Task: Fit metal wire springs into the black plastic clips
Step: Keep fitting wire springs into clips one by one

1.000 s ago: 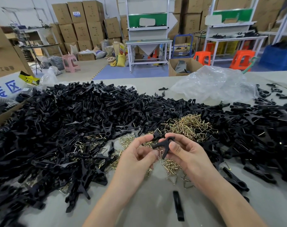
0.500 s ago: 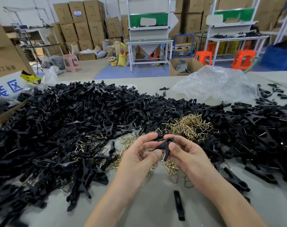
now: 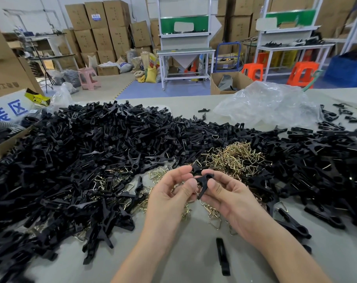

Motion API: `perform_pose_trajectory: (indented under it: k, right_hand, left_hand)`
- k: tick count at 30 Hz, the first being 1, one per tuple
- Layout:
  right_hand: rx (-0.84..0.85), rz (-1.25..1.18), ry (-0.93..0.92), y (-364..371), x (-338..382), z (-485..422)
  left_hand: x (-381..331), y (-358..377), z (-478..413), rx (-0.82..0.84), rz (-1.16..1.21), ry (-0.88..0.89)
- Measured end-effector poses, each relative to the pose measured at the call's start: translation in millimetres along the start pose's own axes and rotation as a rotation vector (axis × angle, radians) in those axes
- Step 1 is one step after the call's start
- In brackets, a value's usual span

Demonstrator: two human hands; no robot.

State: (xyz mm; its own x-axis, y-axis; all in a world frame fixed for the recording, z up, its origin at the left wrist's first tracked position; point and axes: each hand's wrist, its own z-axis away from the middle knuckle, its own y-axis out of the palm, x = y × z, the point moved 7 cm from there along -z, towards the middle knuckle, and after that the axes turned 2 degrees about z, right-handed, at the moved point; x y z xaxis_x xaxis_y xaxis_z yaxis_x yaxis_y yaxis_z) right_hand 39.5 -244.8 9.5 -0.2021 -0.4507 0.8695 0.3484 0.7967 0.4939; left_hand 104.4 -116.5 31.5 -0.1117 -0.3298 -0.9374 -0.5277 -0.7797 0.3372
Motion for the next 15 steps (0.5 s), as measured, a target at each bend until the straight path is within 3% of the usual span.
perform_pose_trajectory:
  k: [5,8,11,15]
  right_hand:
    - [-0.011,-0.011,0.021,0,-3,1]
    - [-0.015,-0.029,0.034,3,-3,3]
    - [0.035,-0.059,0.082,12,-5,8]
    - [0.077,-0.15,0.203,28,-9,19]
  left_hand:
    - [11,12,3,0.023,0.21,-0.033]
    - [15,25,8,0.102,0.22,-0.02]
    - [19,23,11,0.052,-0.053,0.012]
    - [-2,24,19,0.07,-0.597,0.308]
